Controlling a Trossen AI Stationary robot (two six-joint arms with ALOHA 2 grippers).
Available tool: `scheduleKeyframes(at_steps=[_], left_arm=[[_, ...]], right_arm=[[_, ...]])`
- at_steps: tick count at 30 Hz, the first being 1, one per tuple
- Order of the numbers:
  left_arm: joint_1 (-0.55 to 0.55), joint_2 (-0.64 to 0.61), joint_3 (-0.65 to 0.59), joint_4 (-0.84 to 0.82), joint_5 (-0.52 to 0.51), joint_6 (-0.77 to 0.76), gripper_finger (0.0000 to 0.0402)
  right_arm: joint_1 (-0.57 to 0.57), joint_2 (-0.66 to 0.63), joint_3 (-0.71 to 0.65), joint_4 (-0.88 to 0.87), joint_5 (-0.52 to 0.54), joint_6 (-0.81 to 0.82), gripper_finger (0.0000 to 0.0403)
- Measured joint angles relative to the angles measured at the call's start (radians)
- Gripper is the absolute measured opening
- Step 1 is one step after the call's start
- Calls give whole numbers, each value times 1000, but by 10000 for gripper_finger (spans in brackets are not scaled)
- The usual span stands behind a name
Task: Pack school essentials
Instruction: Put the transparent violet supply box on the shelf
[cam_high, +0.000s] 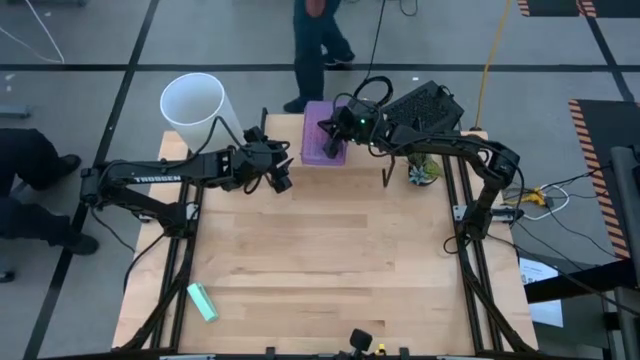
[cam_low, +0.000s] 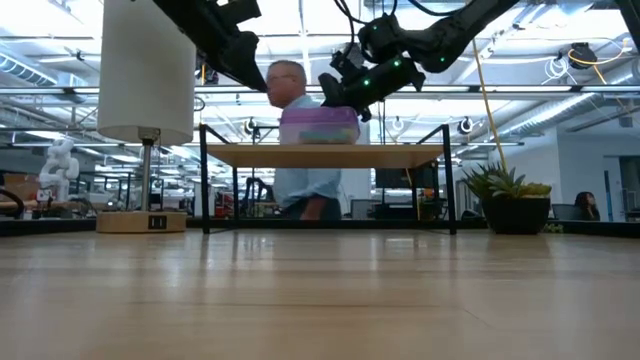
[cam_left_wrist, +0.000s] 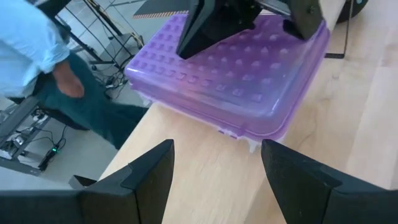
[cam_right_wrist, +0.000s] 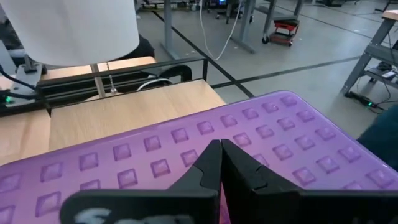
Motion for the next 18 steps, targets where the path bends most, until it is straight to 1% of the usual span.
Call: scheduleKeyframes(at_steps=[5, 11, 18], left_arm=[[-7, 0, 0, 0, -1, 0, 246], [-7, 0, 0, -1, -3, 0, 246], [-7, 0, 1, -7, -3, 1, 246]], right_arm=[[0, 7, 0, 6, -6, -10, 0], [-14, 8, -2, 8, -54, -22, 0], [-18, 8, -24, 43, -58, -29, 0]])
